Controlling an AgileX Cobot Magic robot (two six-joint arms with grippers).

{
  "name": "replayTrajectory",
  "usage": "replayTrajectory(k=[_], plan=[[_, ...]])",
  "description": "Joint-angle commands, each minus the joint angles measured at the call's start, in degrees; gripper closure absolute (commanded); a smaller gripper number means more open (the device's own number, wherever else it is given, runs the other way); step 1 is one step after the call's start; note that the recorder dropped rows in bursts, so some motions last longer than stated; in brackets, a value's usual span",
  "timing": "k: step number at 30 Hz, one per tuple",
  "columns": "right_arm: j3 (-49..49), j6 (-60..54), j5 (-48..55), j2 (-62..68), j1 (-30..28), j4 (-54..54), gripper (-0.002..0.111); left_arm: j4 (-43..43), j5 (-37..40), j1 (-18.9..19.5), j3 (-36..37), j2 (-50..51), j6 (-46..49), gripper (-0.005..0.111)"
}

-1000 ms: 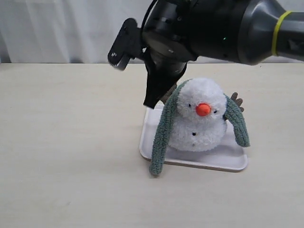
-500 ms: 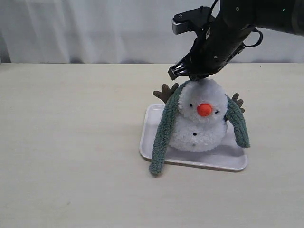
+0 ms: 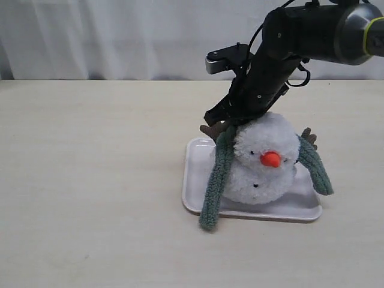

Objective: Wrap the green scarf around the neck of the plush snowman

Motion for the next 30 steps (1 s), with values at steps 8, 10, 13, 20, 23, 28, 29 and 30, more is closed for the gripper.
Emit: replayTrajectory(k=[8, 10, 13, 20, 23, 28, 29, 30], plan=[[-9.2, -6.13, 10.32, -1.41, -0.37, 2.45, 0.104, -0.08, -0.76, 0.16, 0.18, -0.2, -0.28, 0.107], [-9.2, -7.3, 10.37, -3.52, -0.37, 2.85, 0.104, -0.08, -0.76, 0.16, 0.18, -0.2, -0.28, 0.107], [-8.21, -7.84, 11.05, -6.58, 0.15, 3.51, 0.104, -0.08, -0.76, 0.16, 0.18, -0.2, -0.28, 0.107], [1.77, -4.27, 2.39, -7.89, 7.71, -5.97, 0.104, -0.08, -0.76, 0.16, 0.18, -0.2, -0.28, 0.107], [2.34, -2.23, 3.05, -6.56, 7.6, -7.25, 0.104, -0.08, -0.76, 0.16, 0.18, -0.2, -0.28, 0.107], [2.34, -1.34, 3.82, -4.53, 7.6, -8.1, 0.104, -0.08, -0.76, 0.16, 0.18, -0.2, -0.28, 0.107], [2.34, -1.34, 3.71, -4.41, 7.6, -8.1, 0.104, -0.08, -0.76, 0.16, 0.18, -0.2, -0.28, 0.107], [2.34, -1.34, 3.7, -4.06, 7.6, -8.1, 0.104, -0.08, -0.76, 0.16, 0.18, -0.2, -0.28, 0.107]])
